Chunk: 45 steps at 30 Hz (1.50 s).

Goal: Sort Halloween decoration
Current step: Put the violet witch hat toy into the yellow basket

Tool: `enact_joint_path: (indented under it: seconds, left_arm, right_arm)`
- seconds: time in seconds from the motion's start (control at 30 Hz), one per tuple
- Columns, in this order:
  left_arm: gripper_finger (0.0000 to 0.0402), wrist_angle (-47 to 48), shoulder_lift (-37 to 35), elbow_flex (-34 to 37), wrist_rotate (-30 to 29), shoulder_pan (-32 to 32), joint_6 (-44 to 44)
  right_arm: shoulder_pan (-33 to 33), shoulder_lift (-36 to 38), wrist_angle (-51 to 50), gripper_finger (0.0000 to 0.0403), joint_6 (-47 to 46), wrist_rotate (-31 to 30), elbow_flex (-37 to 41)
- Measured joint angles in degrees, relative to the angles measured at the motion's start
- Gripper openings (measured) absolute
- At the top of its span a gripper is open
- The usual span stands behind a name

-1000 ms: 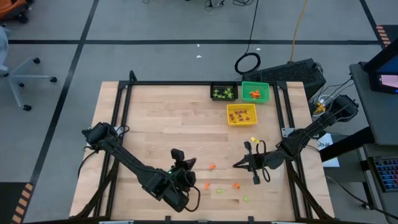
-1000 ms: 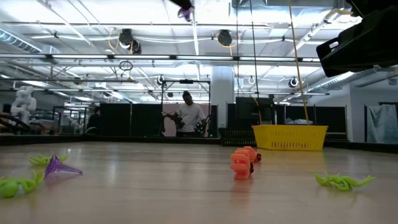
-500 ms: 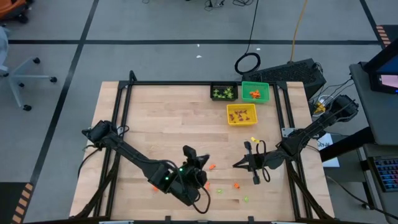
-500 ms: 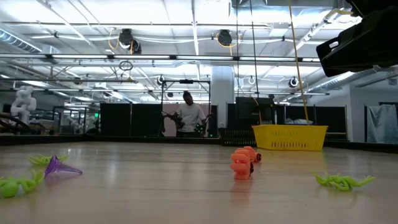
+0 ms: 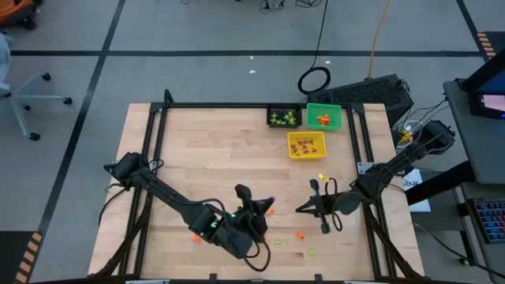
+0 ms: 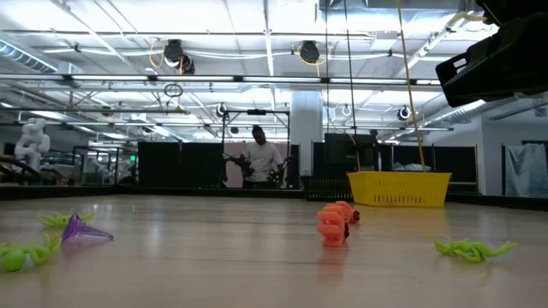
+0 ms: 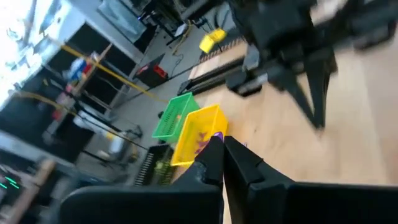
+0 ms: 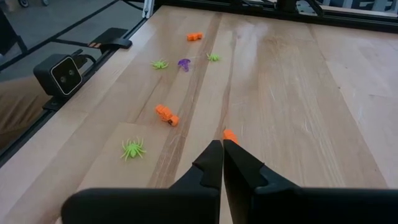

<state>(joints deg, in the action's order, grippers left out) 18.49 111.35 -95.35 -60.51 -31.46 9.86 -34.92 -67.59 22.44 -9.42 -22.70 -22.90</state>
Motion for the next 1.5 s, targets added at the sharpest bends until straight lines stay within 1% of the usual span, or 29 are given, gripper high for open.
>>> enact_joint_path:
  seconds: [0.17,0.3,0.6,0.93,1.1,1.3,1.4,1.5]
  left_arm:
    - [0.0000,-6.4,0.0,0.0,-0.1,0.0,-4.5]
    - [0.0000,-9.1,0.0,0.0,-0.3,0.0,-6.5]
    - [0.0000,-10.7,0.0,0.0,-1.5,0.1,-10.6]
    - [0.0000,-10.7,0.0,0.0,-1.6,0.3,-10.9]
    - [0.0000,-10.5,0.0,0.0,-1.5,0.6,-9.3]
    - [0.0000,-10.5,0.0,0.0,-1.2,2.5,-4.2]
    - [0.0000,-10.5,0.0,0.0,-0.6,4.7,-0.3]
    - [0.0000,-10.5,0.0,0.0,3.3,8.0,1.5]
  right_arm:
    - [0.0,0.0,0.0,0.0000,-0.1,0.0,0.0]
    - [0.0,0.0,0.0,0.0000,-0.1,0.0,0.0]
    - [0.0,0.0,-0.1,0.0000,-0.2,0.0,0.0]
    - [0.0,0.0,-0.1,0.0000,-0.2,0.0,0.0]
    - [0.0,0.0,-0.1,0.0000,-0.2,0.0,0.0]
    - [0.0,0.0,-0.9,0.0000,-0.3,0.1,0.0]
    - [-0.2,0.0,-5.4,0.0000,-1.8,0.3,0.0]
    - [-0.7,0.0,-11.8,0.0000,-6.4,0.4,0.0]
